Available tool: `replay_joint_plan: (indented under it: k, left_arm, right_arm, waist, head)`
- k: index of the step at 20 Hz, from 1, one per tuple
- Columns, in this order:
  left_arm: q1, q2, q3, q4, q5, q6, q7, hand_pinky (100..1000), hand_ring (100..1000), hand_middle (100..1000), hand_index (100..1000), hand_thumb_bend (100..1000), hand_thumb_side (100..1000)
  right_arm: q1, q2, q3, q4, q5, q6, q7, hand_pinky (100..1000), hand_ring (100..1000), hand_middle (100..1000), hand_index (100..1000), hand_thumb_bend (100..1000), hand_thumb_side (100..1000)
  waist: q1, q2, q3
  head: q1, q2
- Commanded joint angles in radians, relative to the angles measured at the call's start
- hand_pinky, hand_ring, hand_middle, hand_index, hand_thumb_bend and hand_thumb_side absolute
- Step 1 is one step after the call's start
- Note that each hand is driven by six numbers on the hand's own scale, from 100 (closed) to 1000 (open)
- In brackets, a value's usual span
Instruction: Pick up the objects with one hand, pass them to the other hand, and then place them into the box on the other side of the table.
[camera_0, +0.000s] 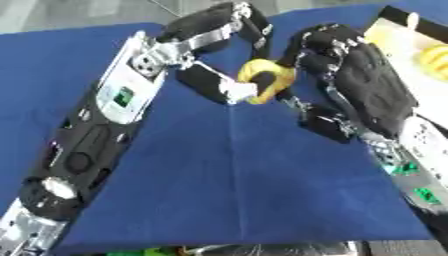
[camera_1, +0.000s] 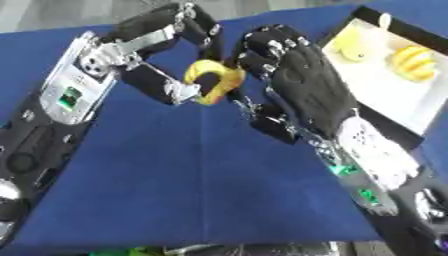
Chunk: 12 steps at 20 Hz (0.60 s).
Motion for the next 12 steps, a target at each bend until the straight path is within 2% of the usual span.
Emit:
replay_joint_plan:
  k: [1, 5, 12]
  left_arm:
    - [-0.022, 0.041, 0.03, -0.035, 0.05, -0.018, -0.039, 695, 519, 425, 616, 100, 562]
    - [-0.021, 0.055, 0.045, -0.052, 0.105, 0.005, -0.054, 688, 504, 400, 594, 100, 639]
    - [-0.015, 0.085, 0.083, -0.084, 0.187, 0.047, -0.064, 688, 505, 402, 595, 100, 667]
  right_arm:
    - [-0.002, -0.019, -0.025, -0.015, 0.01, 0.013, -0.006, 688, 690, 556, 277, 100, 100]
    - [0.004, -0.022, -0.035, -0.015, 0.022, 0.024, -0.009, 688, 687, 555, 276, 100, 100]
    - [0.023, -0.016, -0.069, -0.015, 0.043, 0.054, -0.03, 681, 686, 555, 277, 100, 100]
  waist:
    - [-0.002, -0.017, -0.001]
    - [0.002, -0.02, -0.003]
    - [0.003, -0.022, -0.007]
  head:
    - [-0.01, -0.003]
    - [-0.022, -0.003]
    - [-0.034, -0.003]
